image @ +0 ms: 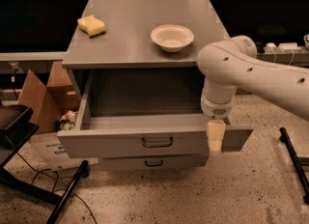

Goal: Open top drawer

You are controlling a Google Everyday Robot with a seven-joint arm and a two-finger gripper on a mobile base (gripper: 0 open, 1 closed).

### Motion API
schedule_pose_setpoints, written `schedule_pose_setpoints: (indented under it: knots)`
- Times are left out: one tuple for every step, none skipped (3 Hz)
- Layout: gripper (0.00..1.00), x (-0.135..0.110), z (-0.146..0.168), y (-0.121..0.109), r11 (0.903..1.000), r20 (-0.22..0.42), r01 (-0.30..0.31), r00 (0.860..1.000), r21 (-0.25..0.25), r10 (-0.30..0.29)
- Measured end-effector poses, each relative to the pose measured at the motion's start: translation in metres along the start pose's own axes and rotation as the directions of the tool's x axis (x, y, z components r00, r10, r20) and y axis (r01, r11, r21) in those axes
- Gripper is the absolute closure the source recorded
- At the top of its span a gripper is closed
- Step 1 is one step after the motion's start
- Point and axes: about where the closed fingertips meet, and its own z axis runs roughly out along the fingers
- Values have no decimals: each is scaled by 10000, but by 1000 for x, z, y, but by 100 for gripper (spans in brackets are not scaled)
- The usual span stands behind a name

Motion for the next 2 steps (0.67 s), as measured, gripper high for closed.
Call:
schedule_pose_setpoints:
  knots:
    - [0, 0, 0, 0, 10000, 0, 0, 10000, -1, 0]
    - [18, 6, 14, 19, 9990, -78, 18, 10000, -438, -22]
